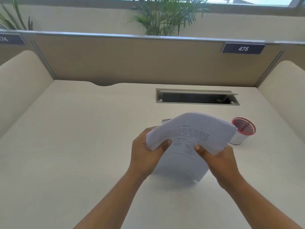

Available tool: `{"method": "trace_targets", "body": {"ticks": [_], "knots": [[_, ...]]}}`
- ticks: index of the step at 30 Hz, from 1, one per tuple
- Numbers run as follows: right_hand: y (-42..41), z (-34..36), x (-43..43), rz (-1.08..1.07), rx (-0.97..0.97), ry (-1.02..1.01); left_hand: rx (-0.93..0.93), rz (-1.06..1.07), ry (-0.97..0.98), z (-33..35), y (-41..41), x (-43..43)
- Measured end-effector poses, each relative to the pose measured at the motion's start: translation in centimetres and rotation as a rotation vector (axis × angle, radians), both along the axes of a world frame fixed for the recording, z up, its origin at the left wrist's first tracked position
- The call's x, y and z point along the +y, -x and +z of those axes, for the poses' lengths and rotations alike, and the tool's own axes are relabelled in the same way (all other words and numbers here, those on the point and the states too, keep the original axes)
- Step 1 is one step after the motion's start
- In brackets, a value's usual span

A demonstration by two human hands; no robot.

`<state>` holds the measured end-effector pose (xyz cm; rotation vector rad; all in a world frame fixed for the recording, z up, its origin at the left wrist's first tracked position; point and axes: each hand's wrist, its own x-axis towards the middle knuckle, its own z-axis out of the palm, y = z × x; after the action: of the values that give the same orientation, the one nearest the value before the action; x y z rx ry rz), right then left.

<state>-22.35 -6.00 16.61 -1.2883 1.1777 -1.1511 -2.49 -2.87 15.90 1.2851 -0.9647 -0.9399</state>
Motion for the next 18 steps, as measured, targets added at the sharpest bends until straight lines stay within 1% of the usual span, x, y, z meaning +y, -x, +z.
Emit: {"method": "trace_targets", "body": {"ticks": [5,8,10,13,18], "knots": [[1.3,0.1,-0.6,0.084,0.019,0.061,0.006,-0.007,0.073,1.2,1.7,0.2],[2.3,0.2,-1.2,0.100,0.005,0.066,0.079,-0.019,0.144,2.6,2.3,0.3],[2.9,0.2,-1.8,0.112,0.009,0.061,0.120,-0.006,0.151,3.4,2.6,0.3],[3.4,0.2,-2.6,0.139,0.011,0.056,0.120,0.037,0.141,3.9,2.9,0.1],[3.5,0.3,-3.2,0.178,-0.023,0.060,0.201,0.025,0.138,4.3,3.5,-0.1]]}}
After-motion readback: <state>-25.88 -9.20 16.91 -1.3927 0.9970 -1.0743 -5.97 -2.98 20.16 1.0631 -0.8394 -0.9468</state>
